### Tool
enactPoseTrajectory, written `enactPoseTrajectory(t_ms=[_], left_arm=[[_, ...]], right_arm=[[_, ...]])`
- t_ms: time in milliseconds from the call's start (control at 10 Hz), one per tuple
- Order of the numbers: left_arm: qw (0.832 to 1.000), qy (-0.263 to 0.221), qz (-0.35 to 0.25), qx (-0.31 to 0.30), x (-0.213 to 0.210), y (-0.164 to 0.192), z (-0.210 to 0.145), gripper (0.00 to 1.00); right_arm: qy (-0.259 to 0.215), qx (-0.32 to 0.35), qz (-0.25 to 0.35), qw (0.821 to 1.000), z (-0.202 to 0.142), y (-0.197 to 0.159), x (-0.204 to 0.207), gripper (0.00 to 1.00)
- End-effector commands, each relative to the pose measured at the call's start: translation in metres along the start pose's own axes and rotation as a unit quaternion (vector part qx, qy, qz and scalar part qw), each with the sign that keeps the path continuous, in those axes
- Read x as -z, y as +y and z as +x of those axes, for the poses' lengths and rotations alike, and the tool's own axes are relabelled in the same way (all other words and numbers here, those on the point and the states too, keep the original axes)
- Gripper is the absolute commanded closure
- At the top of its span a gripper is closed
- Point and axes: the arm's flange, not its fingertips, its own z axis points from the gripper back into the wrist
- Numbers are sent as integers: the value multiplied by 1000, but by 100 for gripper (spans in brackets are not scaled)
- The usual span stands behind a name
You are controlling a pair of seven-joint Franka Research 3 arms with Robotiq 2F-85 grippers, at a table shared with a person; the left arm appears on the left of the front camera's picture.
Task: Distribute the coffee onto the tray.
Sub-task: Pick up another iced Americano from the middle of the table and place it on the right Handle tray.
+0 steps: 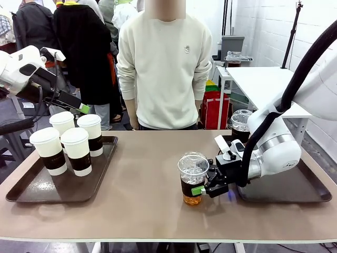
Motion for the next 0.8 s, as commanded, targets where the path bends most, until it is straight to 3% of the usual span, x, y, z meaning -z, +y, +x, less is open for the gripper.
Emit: enactPoseTrajectory(t_ms=[0, 100, 500, 700], left_arm=[[1000, -2, -4, -5, 1, 2, -1, 0], [1000, -2, -4, -5, 1, 2, -1, 0], [1000, -2, -4, -5, 1, 2, -1, 0], [1000, -2, -4, -5, 1, 2, -1, 0]], right_arm=[[-2, 13, 9, 1000, 3, -3, 3, 18], [-8, 0, 1, 1000, 3, 0, 3, 37], [-11, 12, 0, 1000, 11, 5, -1, 37], [-16, -6, -23, 1000, 38, 27, -23, 37]])
